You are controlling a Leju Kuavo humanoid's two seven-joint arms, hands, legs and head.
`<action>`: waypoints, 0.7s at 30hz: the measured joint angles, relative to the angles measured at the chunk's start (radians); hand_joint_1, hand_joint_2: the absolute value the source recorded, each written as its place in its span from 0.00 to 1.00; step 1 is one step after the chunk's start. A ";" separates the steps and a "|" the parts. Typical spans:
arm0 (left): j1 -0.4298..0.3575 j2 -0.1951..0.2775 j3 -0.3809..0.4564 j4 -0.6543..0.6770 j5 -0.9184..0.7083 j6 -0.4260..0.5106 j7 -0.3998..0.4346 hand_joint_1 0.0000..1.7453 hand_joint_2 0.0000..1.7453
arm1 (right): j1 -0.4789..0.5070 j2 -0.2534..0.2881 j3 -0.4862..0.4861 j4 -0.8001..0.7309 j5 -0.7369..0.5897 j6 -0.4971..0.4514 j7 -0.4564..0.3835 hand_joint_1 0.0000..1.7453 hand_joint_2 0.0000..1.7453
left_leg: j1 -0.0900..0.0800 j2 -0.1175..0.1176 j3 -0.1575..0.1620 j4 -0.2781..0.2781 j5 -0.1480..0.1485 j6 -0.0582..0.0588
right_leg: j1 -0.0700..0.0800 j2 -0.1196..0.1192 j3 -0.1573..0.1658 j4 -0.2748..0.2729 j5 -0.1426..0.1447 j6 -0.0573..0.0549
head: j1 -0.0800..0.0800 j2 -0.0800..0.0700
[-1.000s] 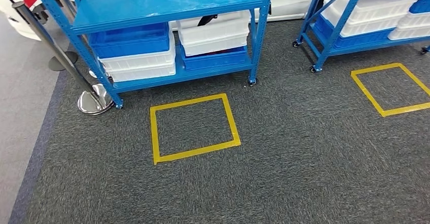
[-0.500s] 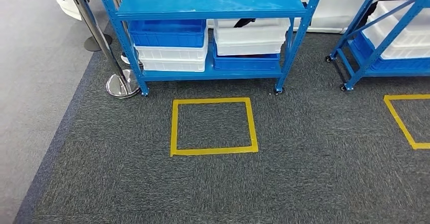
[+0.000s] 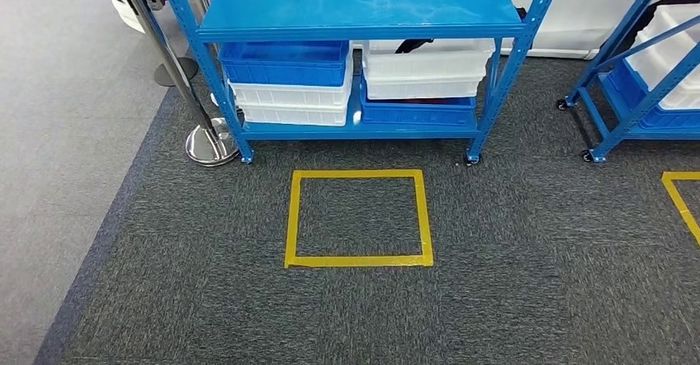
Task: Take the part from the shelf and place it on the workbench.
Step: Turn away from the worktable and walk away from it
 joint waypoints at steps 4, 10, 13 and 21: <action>0.011 -0.001 0.000 0.000 -0.001 0.000 0.003 0.00 0.00 | 0.002 0.002 -0.004 -0.002 0.001 0.001 0.000 0.00 0.00 | 0.005 0.006 -0.180 0.126 0.075 -0.003 | -0.001 -0.001 0.082 -0.013 -0.060 0.003 | -0.001 0.000; 0.022 -0.001 0.000 -0.004 -0.002 0.001 0.007 0.00 0.00 | 0.003 0.008 -0.009 -0.005 0.003 0.004 0.000 0.00 0.00 | -0.023 0.020 -0.145 -0.085 0.228 0.047 | -0.002 -0.001 0.190 -0.069 -0.111 0.039 | 0.004 0.000; 0.019 -0.001 0.000 -0.005 -0.002 0.001 0.008 0.00 0.00 | -0.004 0.010 -0.009 -0.006 0.005 0.004 0.000 0.00 0.00 | -0.013 0.015 -0.058 -0.168 0.172 0.063 | 0.000 -0.001 0.135 0.056 -0.040 0.051 | 0.008 0.000; 0.029 -0.008 0.000 -0.006 -0.003 0.001 0.015 0.00 0.00 | 0.011 0.010 -0.015 -0.010 0.013 0.002 0.004 0.00 0.00 | -0.011 -0.014 0.194 -0.274 0.058 0.065 | 0.007 0.003 -0.159 0.129 -0.115 0.049 | 0.018 0.000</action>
